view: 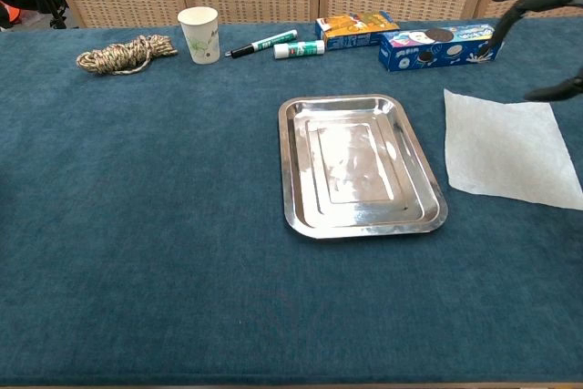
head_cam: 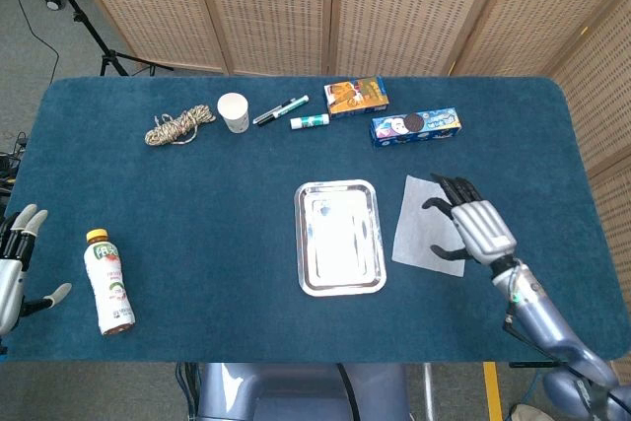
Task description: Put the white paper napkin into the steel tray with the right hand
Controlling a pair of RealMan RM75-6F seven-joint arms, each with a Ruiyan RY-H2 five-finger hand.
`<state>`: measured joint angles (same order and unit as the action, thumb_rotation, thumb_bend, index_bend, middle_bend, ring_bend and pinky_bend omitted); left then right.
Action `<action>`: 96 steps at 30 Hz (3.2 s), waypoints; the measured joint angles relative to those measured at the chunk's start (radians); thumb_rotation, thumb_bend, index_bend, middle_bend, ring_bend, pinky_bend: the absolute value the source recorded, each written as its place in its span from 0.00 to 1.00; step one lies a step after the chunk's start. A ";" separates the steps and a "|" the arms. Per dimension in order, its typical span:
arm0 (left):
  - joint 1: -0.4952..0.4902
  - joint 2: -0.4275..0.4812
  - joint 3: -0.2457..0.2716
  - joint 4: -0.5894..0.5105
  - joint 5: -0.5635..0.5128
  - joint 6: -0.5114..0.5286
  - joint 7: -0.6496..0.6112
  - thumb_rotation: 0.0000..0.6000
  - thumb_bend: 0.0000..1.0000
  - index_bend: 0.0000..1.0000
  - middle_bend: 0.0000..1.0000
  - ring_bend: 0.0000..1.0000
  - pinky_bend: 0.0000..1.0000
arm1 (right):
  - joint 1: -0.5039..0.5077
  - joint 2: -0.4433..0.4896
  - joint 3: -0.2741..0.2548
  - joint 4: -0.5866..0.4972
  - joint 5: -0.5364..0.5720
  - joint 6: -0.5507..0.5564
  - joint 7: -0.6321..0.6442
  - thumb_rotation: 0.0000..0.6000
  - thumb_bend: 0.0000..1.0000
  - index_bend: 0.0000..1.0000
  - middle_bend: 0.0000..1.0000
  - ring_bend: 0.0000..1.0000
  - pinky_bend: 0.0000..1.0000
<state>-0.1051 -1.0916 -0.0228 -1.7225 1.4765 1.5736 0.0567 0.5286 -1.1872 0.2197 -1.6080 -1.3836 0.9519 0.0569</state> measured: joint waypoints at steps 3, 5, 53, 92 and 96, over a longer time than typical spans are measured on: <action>-0.005 0.001 -0.011 0.000 -0.018 -0.015 -0.003 1.00 0.00 0.00 0.00 0.00 0.00 | 0.087 -0.045 0.039 0.034 0.099 -0.089 -0.044 1.00 0.26 0.30 0.00 0.00 0.00; -0.008 0.002 -0.018 0.002 -0.027 -0.024 -0.003 1.00 0.00 0.00 0.00 0.00 0.00 | 0.145 -0.084 0.060 0.079 0.164 -0.135 -0.088 1.00 0.26 0.30 0.00 0.00 0.00; -0.044 -0.033 -0.074 0.018 -0.141 -0.136 0.072 1.00 0.00 0.00 0.00 0.00 0.00 | 0.487 -0.403 -0.118 0.743 0.217 -0.356 -0.428 1.00 0.36 0.32 0.00 0.00 0.00; -0.055 -0.045 -0.076 0.015 -0.153 -0.168 0.098 1.00 0.00 0.00 0.00 0.00 0.00 | 0.450 -0.515 -0.154 0.982 0.072 -0.410 -0.189 1.00 0.47 0.58 0.00 0.00 0.00; -0.056 -0.046 -0.075 0.014 -0.152 -0.169 0.098 1.00 0.00 0.00 0.00 0.00 0.00 | 0.446 -0.518 -0.152 0.988 0.060 -0.398 -0.160 1.00 0.54 0.59 0.00 0.00 0.00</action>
<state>-0.1608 -1.1372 -0.0983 -1.7084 1.3244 1.4048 0.1547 0.9747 -1.7051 0.0677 -0.6203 -1.3240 0.5541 -0.1032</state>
